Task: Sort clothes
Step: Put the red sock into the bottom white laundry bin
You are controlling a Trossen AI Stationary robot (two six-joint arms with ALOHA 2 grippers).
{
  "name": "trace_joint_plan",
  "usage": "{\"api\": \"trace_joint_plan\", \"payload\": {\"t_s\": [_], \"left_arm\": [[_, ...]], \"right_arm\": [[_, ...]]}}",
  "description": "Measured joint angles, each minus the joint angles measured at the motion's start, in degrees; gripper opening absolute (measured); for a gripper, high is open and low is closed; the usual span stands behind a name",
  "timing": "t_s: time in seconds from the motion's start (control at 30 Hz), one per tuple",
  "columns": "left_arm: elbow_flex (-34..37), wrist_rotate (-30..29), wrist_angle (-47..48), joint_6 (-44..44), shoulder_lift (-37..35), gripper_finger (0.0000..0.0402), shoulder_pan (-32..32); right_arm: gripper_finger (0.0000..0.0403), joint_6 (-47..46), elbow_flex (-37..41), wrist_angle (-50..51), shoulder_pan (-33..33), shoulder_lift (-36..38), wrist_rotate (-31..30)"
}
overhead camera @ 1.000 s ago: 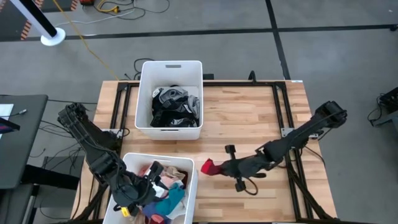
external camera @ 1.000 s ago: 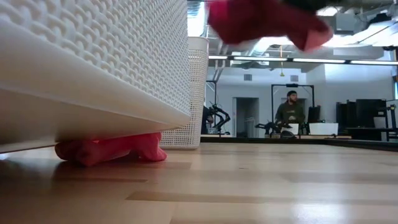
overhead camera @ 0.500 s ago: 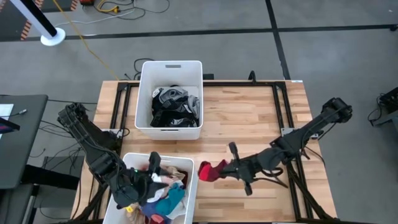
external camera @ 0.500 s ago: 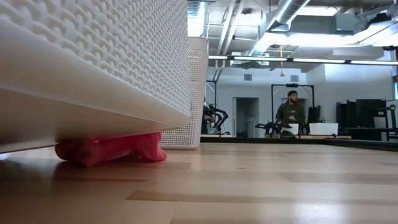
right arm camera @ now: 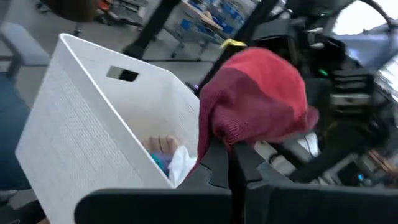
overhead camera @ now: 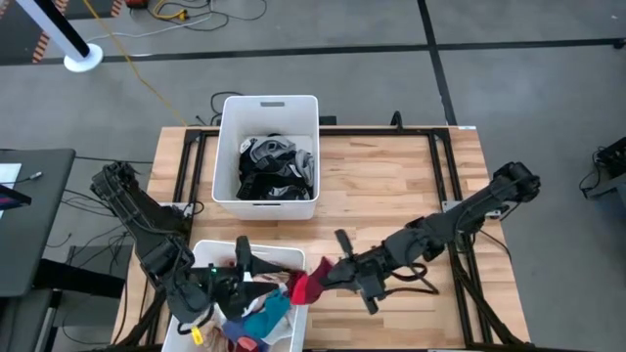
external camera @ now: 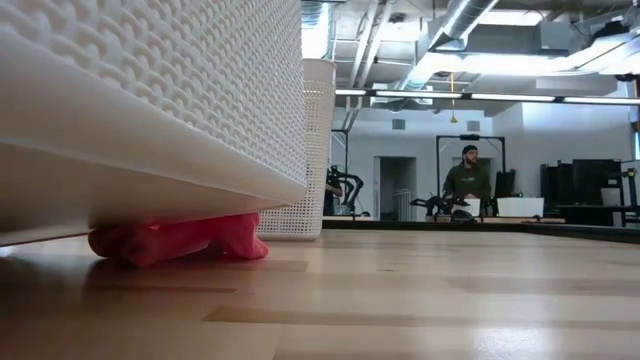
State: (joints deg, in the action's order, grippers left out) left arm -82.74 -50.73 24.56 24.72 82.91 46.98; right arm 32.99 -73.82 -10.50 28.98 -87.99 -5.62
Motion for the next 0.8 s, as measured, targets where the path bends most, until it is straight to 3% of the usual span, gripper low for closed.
{"api": "trace_joint_plan", "payload": {"t_s": [0.2,0.4,0.57,0.8], "left_arm": [[0.0,-1.9,-10.0,10.2,-0.1,0.0193,0.2],[0.0,2.2,-14.9,17.7,-0.2,0.0193,1.4],[0.0,9.2,-15.3,19.2,-0.2,0.0193,1.7],[0.0,9.7,-17.2,18.7,-0.2,0.0193,0.2]], "right_arm": [[0.0002,2.1,-6.5,2.2,-1.3,-4.4,4.5],[0.0002,2.9,-9.9,3.4,-2.2,-6.6,5.9],[0.0002,3.1,-10.3,3.4,-2.9,-6.9,6.6],[0.0002,1.5,-10.3,2.0,-4.2,-7.0,9.3]]}}
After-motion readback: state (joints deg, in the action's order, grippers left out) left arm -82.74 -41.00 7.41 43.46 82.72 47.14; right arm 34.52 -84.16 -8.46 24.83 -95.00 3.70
